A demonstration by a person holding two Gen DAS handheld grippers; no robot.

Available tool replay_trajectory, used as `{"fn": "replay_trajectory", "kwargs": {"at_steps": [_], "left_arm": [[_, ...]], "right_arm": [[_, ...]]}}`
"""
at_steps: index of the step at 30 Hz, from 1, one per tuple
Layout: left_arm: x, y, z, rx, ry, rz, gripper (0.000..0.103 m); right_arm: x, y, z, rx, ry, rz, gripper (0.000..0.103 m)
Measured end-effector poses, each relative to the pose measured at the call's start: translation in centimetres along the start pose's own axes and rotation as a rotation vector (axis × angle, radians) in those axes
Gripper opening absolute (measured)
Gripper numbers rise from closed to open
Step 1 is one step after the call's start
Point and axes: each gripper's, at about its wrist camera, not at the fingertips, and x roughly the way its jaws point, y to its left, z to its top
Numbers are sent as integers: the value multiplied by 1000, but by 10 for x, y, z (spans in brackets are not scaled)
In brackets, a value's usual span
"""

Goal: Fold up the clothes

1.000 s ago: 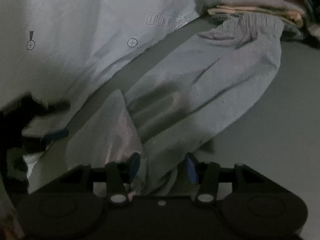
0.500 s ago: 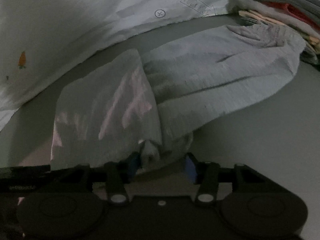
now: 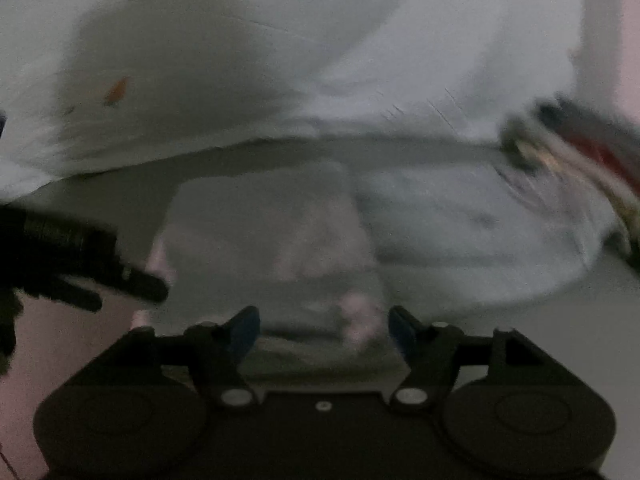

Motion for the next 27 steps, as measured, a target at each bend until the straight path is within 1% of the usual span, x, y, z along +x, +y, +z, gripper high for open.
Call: {"fn": "replay_trajectory", "kwargs": {"at_steps": [2,4,7,8,9,11,13,15,16,17,18,19,21,24,27], "left_arm": [[-13,20,3,-75,-25,-13,101],[-22,37,3,-139,-43,-26,101],[-35,58,-4,-182,-57,-30,101],[-38,64,-7,-188,-58,-28,101],[-40,69,-10,-194,-58,-26,101],[-43,77,-17,-210,-54,-43,101],[-46,82,-26,-209,-59,-58,101],[-47,83,-34,-198,-63,-69,101],[-47,84,-38,-192,-59,-80,101],[-47,85,-40,-190,-52,-94,101],[-46,86,-42,-192,-47,-112,101],[-46,87,-43,-195,-43,-130,101],[-45,87,-42,-206,-40,-160,101],[-43,85,-30,-232,-51,-220,101],[-35,79,-6,-253,-70,-285,101]], "right_arm": [[3,28,1,-88,-23,49,81],[8,59,-1,-193,-29,90,81],[17,96,-13,-340,-50,129,81],[23,105,-18,-385,-38,128,80],[29,114,-23,-430,-26,126,76],[41,125,-31,-501,12,83,73],[44,124,-31,-498,7,49,73],[47,125,-29,-534,22,23,71],[49,127,-27,-557,31,2,67],[52,128,-26,-580,39,-18,30],[54,129,-24,-603,48,-38,26],[55,128,-22,-597,60,-43,26],[55,122,-14,-548,86,-29,18],[45,119,-1,-521,80,-17,17],[32,102,20,-421,75,24,16]]}}
